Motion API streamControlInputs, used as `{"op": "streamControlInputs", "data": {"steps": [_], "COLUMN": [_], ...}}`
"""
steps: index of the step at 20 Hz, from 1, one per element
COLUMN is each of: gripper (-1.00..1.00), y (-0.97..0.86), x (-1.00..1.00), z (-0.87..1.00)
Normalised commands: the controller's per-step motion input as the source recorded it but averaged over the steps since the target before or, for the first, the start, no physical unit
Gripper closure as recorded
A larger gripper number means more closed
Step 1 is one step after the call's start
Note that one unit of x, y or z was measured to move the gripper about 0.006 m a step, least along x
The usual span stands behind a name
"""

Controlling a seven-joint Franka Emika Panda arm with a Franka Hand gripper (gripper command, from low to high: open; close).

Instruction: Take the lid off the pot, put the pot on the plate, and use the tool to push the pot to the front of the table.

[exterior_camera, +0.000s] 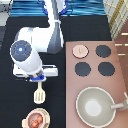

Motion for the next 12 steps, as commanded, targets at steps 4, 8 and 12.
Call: {"op": "streamControlInputs", "data": {"steps": [4, 8, 12], "gripper": [1.00, 1.00, 1.00], "y": [0.03, 0.00, -0.02], "x": [-1.00, -1.00, -1.00], "z": [-0.18, -0.65, -0.83]}}
